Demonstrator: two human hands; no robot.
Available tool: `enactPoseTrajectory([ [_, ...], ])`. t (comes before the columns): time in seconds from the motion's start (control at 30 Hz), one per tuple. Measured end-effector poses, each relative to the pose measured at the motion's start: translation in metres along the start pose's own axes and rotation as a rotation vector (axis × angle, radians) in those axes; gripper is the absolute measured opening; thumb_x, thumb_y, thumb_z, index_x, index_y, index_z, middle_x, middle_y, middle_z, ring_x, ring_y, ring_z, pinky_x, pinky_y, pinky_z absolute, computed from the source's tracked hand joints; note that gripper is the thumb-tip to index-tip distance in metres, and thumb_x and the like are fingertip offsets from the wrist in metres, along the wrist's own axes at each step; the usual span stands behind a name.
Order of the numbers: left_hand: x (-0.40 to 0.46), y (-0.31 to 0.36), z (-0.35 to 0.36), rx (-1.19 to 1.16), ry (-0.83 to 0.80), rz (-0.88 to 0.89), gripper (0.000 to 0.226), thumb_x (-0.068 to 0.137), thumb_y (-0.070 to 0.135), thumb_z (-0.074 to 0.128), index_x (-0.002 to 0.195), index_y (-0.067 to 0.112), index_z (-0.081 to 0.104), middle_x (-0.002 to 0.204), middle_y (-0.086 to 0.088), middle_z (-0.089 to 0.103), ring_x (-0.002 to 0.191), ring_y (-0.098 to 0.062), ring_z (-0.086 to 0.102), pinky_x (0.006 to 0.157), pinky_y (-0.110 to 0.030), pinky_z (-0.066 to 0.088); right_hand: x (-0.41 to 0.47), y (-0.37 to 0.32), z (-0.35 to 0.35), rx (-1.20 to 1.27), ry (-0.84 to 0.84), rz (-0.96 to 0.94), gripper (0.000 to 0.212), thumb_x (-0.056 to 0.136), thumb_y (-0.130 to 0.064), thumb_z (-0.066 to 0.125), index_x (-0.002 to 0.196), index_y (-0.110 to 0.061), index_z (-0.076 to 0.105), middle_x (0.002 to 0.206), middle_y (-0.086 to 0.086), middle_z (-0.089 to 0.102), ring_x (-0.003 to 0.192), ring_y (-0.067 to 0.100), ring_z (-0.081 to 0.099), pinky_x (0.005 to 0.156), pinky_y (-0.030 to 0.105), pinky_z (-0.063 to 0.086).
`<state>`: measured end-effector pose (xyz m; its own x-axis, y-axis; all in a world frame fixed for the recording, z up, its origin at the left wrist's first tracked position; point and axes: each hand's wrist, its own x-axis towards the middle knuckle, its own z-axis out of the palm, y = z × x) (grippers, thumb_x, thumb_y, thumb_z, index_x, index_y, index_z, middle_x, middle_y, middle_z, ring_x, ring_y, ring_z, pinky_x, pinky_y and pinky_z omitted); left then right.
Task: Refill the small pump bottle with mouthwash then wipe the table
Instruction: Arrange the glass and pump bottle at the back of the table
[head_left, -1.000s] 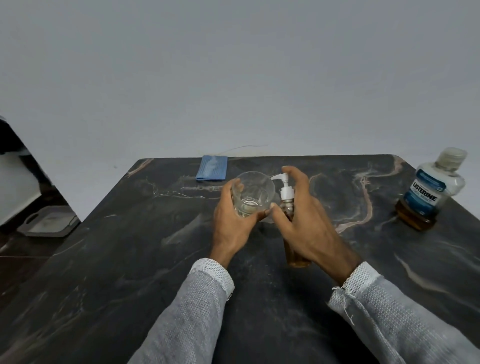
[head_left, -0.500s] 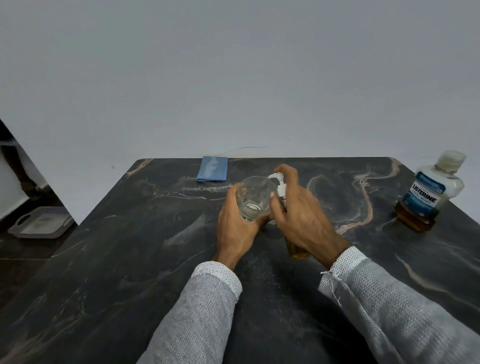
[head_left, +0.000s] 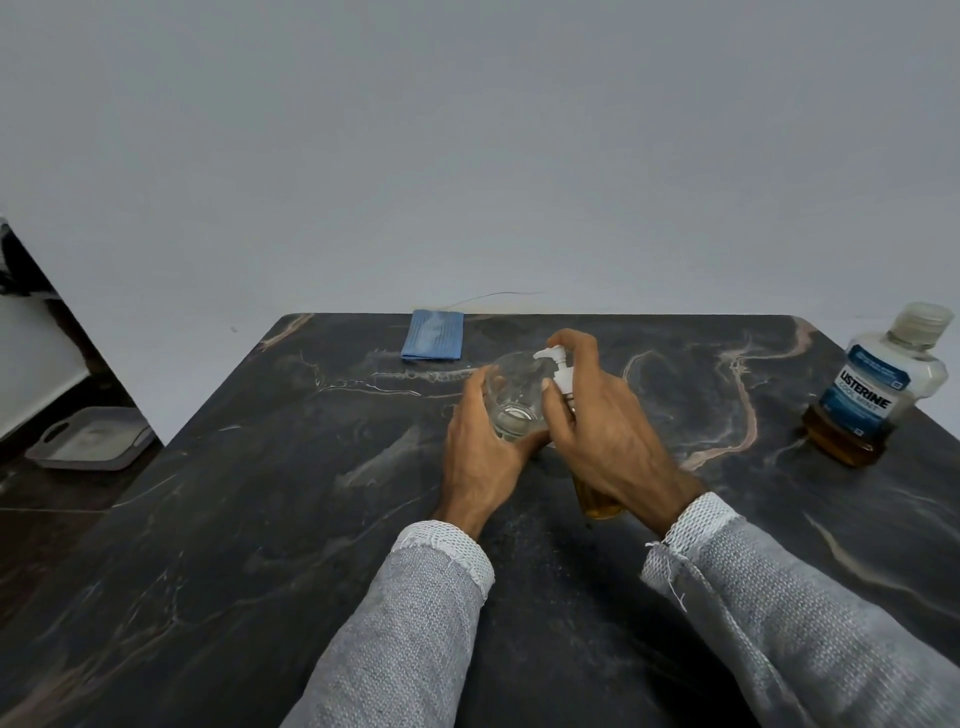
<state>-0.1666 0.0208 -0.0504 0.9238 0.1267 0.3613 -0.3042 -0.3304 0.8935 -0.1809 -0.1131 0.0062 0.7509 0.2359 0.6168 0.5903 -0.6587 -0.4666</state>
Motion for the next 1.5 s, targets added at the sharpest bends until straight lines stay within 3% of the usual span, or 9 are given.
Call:
enactPoseTrajectory([
  [0.1, 0.0, -0.001, 0.0, 0.01, -0.003, -0.008, 0.091, 0.053, 0.063, 0.072, 0.133, 0.036, 0.039, 0.127, 0.01, 0.058, 0.111, -0.007, 0.058, 0.085, -0.018, 0.049, 0.003, -0.003, 0.002, 0.004, -0.015, -0.018, 0.024, 0.096, -0.024, 0.044, 0.117, -0.025, 0.033, 0.076, -0.007, 0.059, 0.061, 0.007, 0.058, 0.051, 0.032, 0.049],
  [0.33, 0.0, 0.0, -0.002, -0.01, 0.009, -0.011, 0.089, 0.051, 0.066, 0.076, 0.128, 0.041, 0.04, 0.115, 0.026, 0.057, 0.106, 0.01, 0.055, 0.074, -0.001, 0.044, 0.004, -0.001, 0.0, 0.034, 0.027, 0.006, 0.026, 0.097, -0.024, 0.045, 0.119, -0.029, 0.033, 0.072, -0.015, 0.055, 0.06, 0.005, 0.057, 0.052, 0.024, 0.042],
  [0.6, 0.001, -0.002, 0.0, 0.013, 0.01, -0.009, 0.094, 0.049, 0.062, 0.081, 0.131, 0.037, 0.041, 0.127, 0.017, 0.057, 0.113, -0.002, 0.057, 0.083, -0.01, 0.044, 0.006, 0.011, -0.003, -0.038, 0.039, 0.027, 0.016, 0.098, -0.024, 0.045, 0.109, -0.024, 0.034, 0.067, -0.015, 0.05, 0.055, 0.003, 0.055, 0.05, 0.02, 0.036],
  [0.77, 0.001, -0.003, -0.001, 0.024, 0.004, -0.01, 0.096, 0.052, 0.058, 0.082, 0.134, 0.035, 0.037, 0.132, 0.01, 0.056, 0.117, -0.007, 0.055, 0.093, -0.023, 0.048, 0.001, 0.013, -0.006, 0.083, 0.073, 0.065, 0.036, 0.094, -0.032, 0.055, 0.121, -0.03, 0.031, 0.069, -0.014, 0.056, 0.068, -0.007, 0.06, 0.049, 0.01, 0.042],
  [0.93, 0.002, -0.005, -0.001, 0.032, 0.016, -0.013, 0.093, 0.055, 0.052, 0.086, 0.132, 0.039, 0.037, 0.129, 0.014, 0.055, 0.115, -0.004, 0.053, 0.087, -0.012, 0.042, -0.006, 0.021, -0.012, 0.154, 0.137, 0.112, 0.065, 0.084, -0.037, 0.071, 0.131, -0.032, 0.027, 0.066, -0.011, 0.056, 0.063, -0.001, 0.06, 0.053, 0.013, 0.047],
  [1.13, 0.004, -0.005, -0.004, -0.009, 0.056, -0.059, 0.086, 0.053, 0.055, 0.083, 0.126, 0.044, 0.039, 0.125, 0.016, 0.055, 0.108, -0.002, 0.053, 0.08, -0.013, 0.042, -0.013, 0.041, -0.021, 0.251, 0.179, 0.144, 0.066, 0.08, -0.04, 0.074, 0.128, -0.038, 0.03, 0.077, -0.007, 0.057, 0.066, 0.003, 0.058, 0.059, 0.011, 0.047],
  [1.27, 0.005, -0.006, -0.004, -0.024, 0.087, -0.079, 0.088, 0.053, 0.056, 0.083, 0.128, 0.037, 0.042, 0.124, 0.012, 0.057, 0.11, -0.007, 0.056, 0.087, -0.02, 0.047, -0.019, 0.055, -0.018, 0.268, 0.214, 0.195, 0.063, 0.081, -0.043, 0.072, 0.129, -0.031, 0.032, 0.085, -0.008, 0.057, 0.074, 0.004, 0.059, 0.065, 0.011, 0.047],
  [1.37, 0.005, -0.007, -0.005, -0.016, 0.087, -0.086, 0.09, 0.051, 0.059, 0.081, 0.129, 0.037, 0.042, 0.124, 0.012, 0.057, 0.111, -0.008, 0.056, 0.091, -0.026, 0.048, -0.023, 0.057, -0.014, 0.293, 0.22, 0.201, 0.062, 0.08, -0.047, 0.071, 0.126, -0.038, 0.031, 0.086, -0.008, 0.055, 0.075, 0.006, 0.058, 0.066, 0.013, 0.048],
  [1.5, 0.005, -0.008, -0.003, -0.002, 0.073, -0.076, 0.087, 0.053, 0.057, 0.083, 0.127, 0.038, 0.042, 0.124, 0.012, 0.057, 0.111, -0.009, 0.056, 0.09, -0.024, 0.048, -0.029, 0.056, -0.01, 0.297, 0.182, 0.208, 0.067, 0.078, -0.054, 0.067, 0.13, -0.034, 0.031, 0.089, -0.009, 0.055, 0.078, 0.008, 0.058, 0.068, 0.017, 0.05],
])
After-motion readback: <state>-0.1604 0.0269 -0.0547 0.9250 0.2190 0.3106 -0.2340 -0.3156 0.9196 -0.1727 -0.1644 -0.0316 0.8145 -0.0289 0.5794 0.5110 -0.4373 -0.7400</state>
